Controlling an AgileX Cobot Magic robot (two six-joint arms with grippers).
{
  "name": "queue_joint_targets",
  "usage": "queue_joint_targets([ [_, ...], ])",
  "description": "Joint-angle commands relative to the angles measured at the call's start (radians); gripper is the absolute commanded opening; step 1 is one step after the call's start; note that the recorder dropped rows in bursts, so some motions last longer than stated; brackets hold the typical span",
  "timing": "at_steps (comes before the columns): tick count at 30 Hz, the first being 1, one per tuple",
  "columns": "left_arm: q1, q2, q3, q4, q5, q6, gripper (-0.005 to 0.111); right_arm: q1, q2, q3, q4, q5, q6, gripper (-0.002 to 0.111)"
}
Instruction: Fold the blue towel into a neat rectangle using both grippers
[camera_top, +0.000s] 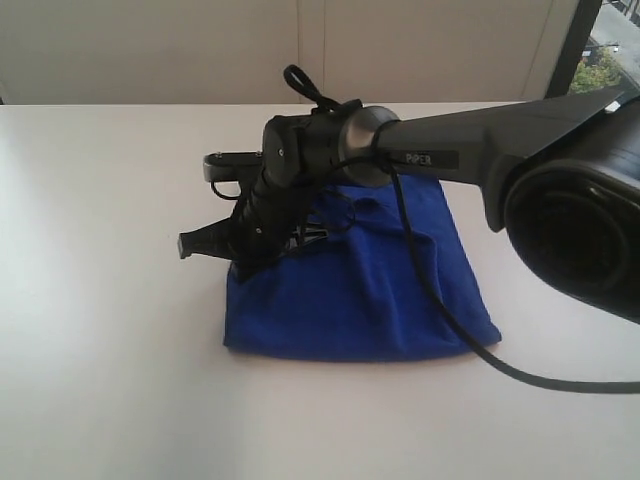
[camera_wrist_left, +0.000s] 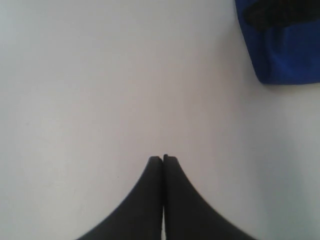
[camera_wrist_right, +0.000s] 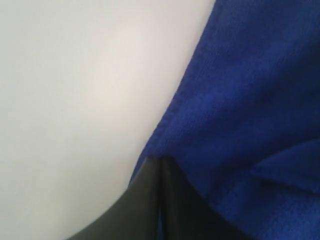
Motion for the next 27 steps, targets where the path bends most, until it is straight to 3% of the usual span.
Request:
queue_joint_targets([
  [1,0.003,-0.009,0.006,-0.011,0.01,-0.002,0.0,0.002,0.005,0.007,0.003,-0.009,0.004,0.0],
  [7,0.003,-0.009,0.006,-0.011,0.01,-0.002,0.0,-0.012,-0.074,0.007,-0.003,0.018,0.004,0.0],
  [11,0.003,-0.009,0.006,-0.011,0.01,-0.002,0.0,-0.052,-0.208,0.01,-0.005,0.146,-0.087,0.0],
  [14,0.003,-0.009,0.006,-0.011,0.01,-0.002,0.0,-0.155,-0.31,0.084,-0.005,0.213,-0.151,0.0],
  [19,0.003,-0.009,0.006,-0.011,0.01,-0.002,0.0,-0.326,-0.396,0.259,0.013,0.13,-0.158,0.0],
  [23,0.003,-0.009,0.006,-0.011,0.01,-0.002,0.0,-0.467,-0.413,0.41,0.243,-0.021,-0.245,0.0],
  [27,0.003,-0.009,0.006,-0.011,0.01,-0.002,0.0,-0.516,-0.413,0.456,0.431,-0.094,-0.334,0.0],
])
